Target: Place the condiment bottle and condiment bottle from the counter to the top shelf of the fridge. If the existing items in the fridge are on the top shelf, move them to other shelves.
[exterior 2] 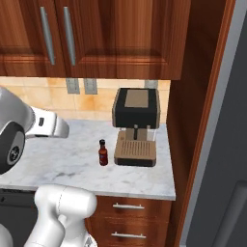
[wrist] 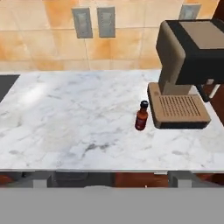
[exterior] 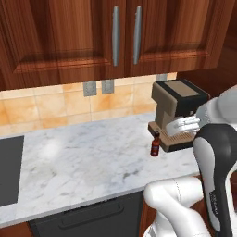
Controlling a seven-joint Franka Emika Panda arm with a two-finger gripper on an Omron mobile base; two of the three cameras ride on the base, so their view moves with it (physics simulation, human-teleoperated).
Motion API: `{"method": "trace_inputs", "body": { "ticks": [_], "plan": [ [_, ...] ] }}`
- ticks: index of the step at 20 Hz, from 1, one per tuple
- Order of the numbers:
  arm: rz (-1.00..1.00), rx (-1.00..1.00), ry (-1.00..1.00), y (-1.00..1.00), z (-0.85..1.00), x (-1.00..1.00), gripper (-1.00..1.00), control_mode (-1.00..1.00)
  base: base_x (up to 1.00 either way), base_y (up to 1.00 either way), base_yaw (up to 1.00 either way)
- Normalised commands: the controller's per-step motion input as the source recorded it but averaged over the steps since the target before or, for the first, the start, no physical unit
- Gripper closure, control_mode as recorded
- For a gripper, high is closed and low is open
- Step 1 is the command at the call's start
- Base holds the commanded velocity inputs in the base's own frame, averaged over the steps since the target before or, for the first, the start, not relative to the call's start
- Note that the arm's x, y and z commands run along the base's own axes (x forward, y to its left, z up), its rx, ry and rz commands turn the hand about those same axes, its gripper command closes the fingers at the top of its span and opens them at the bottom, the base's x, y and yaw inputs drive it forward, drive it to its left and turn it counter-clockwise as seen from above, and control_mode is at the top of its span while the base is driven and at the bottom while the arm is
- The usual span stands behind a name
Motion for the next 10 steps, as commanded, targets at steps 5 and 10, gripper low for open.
{"method": "trace_inputs", "body": {
  "ticks": [5,10],
  "plan": [
    [-0.23,0.01,0.51,-0.29,-1.00,0.31,-1.00,-1.00,0.00,0.00,0.00],
    [-0.22,0.01,0.19,-0.13,-0.90,0.71,-1.00,-1.00,0.00,0.00,0.00]
  ]
}}
